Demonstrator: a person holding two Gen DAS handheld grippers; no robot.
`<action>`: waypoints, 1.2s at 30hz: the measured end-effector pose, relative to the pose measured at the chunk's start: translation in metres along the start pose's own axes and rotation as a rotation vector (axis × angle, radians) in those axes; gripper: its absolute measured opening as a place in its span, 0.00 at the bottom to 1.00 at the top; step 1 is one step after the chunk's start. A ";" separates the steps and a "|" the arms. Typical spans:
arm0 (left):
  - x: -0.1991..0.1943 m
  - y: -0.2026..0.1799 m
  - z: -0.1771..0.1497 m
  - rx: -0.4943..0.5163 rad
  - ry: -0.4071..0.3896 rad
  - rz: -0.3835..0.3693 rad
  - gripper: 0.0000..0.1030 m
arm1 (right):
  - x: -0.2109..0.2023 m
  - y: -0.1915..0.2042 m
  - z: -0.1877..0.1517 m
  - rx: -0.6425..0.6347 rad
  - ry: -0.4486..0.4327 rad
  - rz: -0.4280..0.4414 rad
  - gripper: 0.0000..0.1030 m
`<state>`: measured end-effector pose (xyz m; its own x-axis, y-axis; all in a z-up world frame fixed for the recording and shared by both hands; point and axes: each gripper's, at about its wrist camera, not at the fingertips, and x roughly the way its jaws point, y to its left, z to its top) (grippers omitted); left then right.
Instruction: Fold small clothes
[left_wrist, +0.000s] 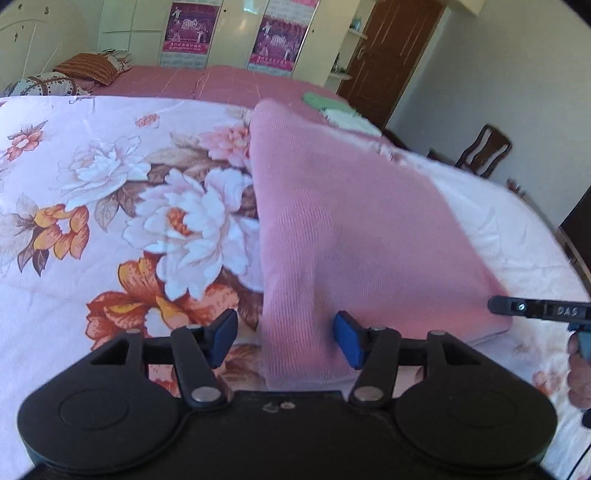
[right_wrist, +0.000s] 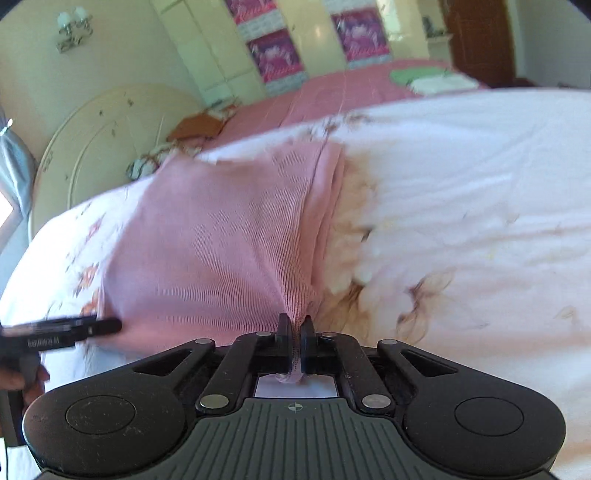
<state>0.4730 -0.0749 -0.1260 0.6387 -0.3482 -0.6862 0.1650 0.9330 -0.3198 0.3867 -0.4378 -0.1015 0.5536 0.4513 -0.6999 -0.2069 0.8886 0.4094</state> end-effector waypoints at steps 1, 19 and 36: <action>-0.008 0.003 0.007 -0.013 -0.048 -0.021 0.55 | -0.002 0.004 0.002 0.000 -0.035 -0.006 0.04; 0.112 0.022 0.100 -0.004 -0.006 0.039 0.72 | 0.160 0.087 0.101 -0.423 -0.122 -0.148 0.39; 0.076 0.007 0.094 0.089 -0.072 0.048 0.68 | 0.124 0.052 0.138 -0.253 -0.196 -0.146 0.41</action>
<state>0.5932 -0.0860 -0.1187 0.6995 -0.2984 -0.6493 0.1967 0.9539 -0.2265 0.5563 -0.3465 -0.0863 0.7313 0.3155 -0.6047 -0.2938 0.9458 0.1383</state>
